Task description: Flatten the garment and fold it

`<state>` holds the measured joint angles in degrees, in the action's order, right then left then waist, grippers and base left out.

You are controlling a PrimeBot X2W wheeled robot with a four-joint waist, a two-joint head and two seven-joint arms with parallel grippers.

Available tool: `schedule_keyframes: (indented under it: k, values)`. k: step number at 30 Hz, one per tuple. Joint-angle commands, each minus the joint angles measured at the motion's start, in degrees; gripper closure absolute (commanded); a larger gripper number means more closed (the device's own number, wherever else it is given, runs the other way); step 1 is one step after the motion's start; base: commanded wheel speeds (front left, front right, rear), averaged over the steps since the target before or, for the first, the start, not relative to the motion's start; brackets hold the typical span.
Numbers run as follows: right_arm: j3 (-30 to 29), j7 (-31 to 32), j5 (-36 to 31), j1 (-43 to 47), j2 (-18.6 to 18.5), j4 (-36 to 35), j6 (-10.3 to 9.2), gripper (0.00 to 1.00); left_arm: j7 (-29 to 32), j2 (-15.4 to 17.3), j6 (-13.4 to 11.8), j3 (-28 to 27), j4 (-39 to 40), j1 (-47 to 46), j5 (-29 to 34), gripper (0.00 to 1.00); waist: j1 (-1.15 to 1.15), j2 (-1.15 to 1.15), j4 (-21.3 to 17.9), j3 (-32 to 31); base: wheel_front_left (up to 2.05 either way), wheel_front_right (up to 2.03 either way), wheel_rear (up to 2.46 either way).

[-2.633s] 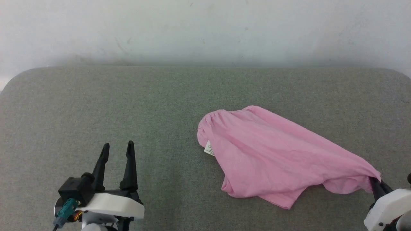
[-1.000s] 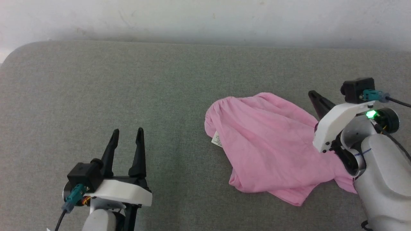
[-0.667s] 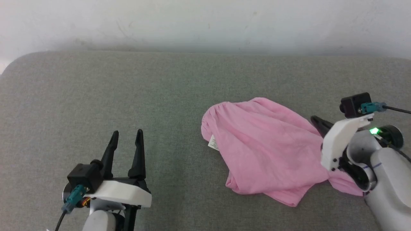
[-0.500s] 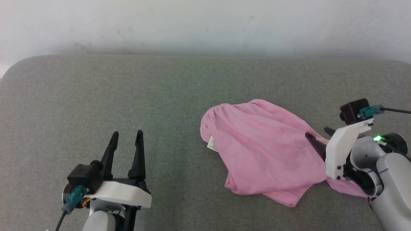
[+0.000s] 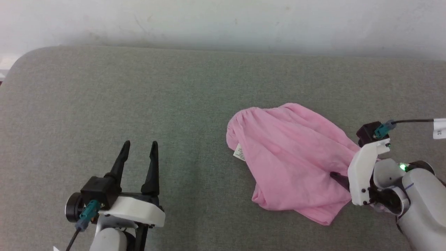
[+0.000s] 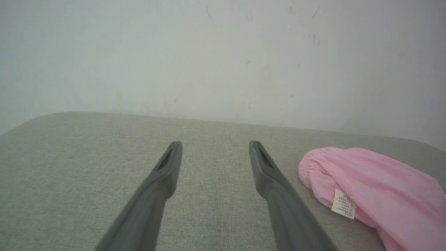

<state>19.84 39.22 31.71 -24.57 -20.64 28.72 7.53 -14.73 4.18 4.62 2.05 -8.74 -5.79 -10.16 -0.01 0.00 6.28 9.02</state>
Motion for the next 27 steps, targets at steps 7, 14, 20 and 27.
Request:
schedule_keyframes:
  k: [7, 14, 20, 27]
  values:
    - [0.8, -4.1, -0.4, -1.5, 0.1, 2.1, -0.04, 1.0, -0.3, 1.2, -1.5, 0.6, 0.7, -0.7, 2.9, 0.0, 0.01, 0.0, 1.5, 0.5, 0.0, 0.0, 0.0]
    - [-2.5, -16.6, -5.4, -7.4, 0.2, 2.2, -0.04, 1.0, -0.3, 2.6, -2.4, 1.2, 1.1, -0.6, 5.2, 0.0, 0.01, 0.0, 2.8, 0.1, 0.0, 0.0, 0.0]
    - [-3.3, -23.5, -7.3, -10.2, 2.6, 8.5, -0.04, 0.65, -0.3, 3.0, -2.5, 1.4, 1.8, -0.6, 5.6, 0.0, 0.01, 0.0, 3.7, 1.0, 0.0, 0.0, 0.0]
    - [-4.3, -39.4, -9.1, -9.1, 5.6, 12.3, -0.04, 0.0, -0.3, 2.7, -2.1, 1.4, 2.0, -0.1, 4.5, 0.0, 0.01, 0.0, 2.9, 0.2, 0.0, 0.0, 0.0]
